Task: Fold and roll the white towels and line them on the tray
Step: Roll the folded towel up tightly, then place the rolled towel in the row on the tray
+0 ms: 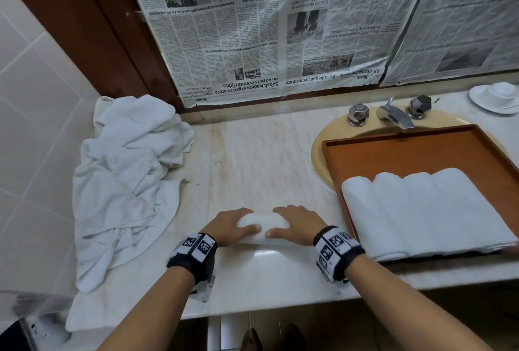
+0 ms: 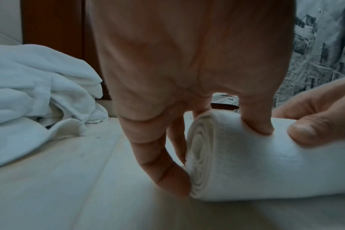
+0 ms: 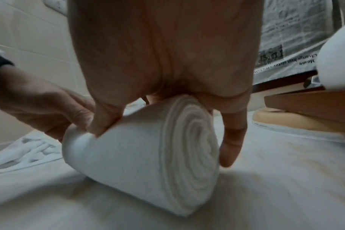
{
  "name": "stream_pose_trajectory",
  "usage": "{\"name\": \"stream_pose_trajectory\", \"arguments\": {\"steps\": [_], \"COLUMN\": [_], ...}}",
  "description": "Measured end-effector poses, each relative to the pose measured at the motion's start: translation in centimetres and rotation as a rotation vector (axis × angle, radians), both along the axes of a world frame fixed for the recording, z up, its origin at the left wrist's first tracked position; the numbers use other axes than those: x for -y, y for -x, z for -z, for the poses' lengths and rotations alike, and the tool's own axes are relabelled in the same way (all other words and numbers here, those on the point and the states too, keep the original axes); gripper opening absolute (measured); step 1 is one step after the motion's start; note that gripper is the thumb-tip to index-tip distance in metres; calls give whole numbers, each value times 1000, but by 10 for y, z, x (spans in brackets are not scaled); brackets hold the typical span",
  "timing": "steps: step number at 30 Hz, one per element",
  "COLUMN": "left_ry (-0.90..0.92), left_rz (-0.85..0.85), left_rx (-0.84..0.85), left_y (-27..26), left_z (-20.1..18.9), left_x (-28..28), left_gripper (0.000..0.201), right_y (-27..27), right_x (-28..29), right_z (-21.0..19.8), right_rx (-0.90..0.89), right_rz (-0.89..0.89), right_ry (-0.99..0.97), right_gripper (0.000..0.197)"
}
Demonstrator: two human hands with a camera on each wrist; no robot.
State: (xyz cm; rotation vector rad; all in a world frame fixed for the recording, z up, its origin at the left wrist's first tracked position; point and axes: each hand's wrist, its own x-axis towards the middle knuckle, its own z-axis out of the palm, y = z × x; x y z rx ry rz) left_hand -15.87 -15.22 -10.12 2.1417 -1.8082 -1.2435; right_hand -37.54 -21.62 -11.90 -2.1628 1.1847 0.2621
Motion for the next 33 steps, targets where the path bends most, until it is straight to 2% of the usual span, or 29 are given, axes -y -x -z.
{"name": "stream_pose_trajectory", "arguments": {"steps": [3,6,11,14,16,20,24,26,30,33], "left_ry": [-53,-120,-183,-234,-260,-241,-240,-230,-70,33], "left_rz": [41,29,44,109,158,193,295,293,289,269], "left_rx": [40,7,-10,6,3,-69,-146,-212,-346,-470], "left_y": [8,14,19,21,24,37,67,87,136,193], "left_z": [2,6,7,1,-5,-27,-56,-71,-90,-103], "left_x": [-9,-19,-32,-38,-42,-39,-18,-4,34,67], "left_gripper": [57,59,77,68,61,62,60,58,49,35], "right_y": [7,12,14,14,16,34,73,99,165,226], "right_x": [-20,-32,-43,-51,-60,-76,-81,-79,-69,-59], "right_z": [2,-1,-7,-14,-18,-36,-65,-79,-101,-106], "right_rx": [-44,-82,-70,-60,-57,-17,39,94,288,453], "right_rz": [20,6,24,31,40,111,216,279,464,605], "right_ry": [5,-51,-220,-294,-313,-287,-253,-209,-137,-64], "right_gripper": [80,80,82,69,69,69,62,59,50,53]}}
